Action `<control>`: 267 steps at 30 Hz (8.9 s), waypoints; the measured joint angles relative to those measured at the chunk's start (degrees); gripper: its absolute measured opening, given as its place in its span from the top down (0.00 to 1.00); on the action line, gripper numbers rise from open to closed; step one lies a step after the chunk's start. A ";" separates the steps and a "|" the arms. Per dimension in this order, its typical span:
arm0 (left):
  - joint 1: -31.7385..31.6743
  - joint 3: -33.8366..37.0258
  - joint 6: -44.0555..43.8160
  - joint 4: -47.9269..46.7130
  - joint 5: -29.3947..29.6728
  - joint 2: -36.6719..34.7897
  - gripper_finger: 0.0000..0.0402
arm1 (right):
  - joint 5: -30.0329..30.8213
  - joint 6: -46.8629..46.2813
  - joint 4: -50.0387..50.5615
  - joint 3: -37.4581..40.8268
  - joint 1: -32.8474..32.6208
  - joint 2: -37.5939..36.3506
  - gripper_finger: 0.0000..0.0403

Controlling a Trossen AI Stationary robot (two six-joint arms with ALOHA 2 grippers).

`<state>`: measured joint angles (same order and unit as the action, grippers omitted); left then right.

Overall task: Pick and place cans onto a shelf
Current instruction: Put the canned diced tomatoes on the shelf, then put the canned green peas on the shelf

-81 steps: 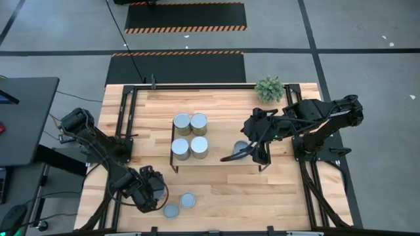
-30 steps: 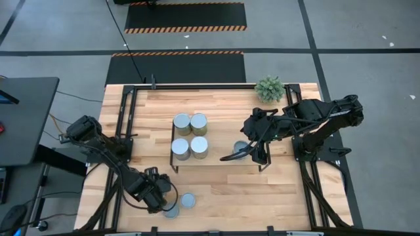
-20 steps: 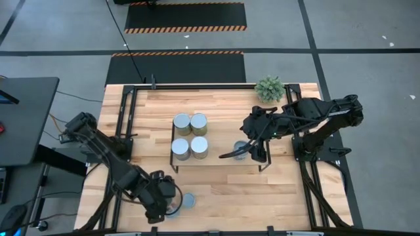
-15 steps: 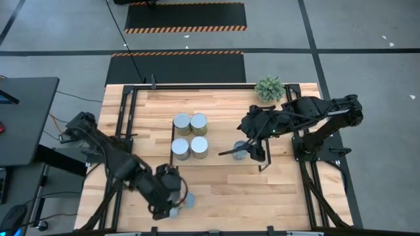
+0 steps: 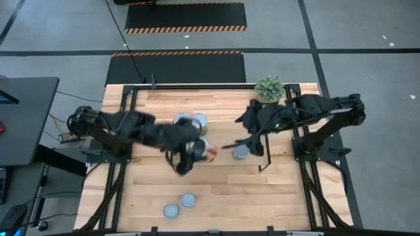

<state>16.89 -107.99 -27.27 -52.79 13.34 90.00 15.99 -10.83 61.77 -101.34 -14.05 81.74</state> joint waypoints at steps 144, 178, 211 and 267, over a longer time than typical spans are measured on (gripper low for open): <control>-15.19 -26.99 14.73 -25.73 8.96 11.69 0.03 | -5.67 -1.44 -14.18 29.42 14.80 -10.43 0.13; -2.36 -26.95 3.43 -37.22 15.54 8.48 0.03 | -22.03 11.02 -28.70 29.94 21.57 1.63 0.13; 27.29 -12.28 -17.57 -32.58 13.44 8.48 0.03 | -1.32 -2.95 -15.53 15.35 0.60 -1.93 0.13; 19.86 31.17 -10.37 15.21 -6.61 16.74 0.03 | 12.96 -26.95 -11.78 15.37 -19.17 -1.15 0.13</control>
<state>36.74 -76.82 -37.64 -37.58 6.73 106.74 28.95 -37.78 49.99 -85.97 -33.21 80.60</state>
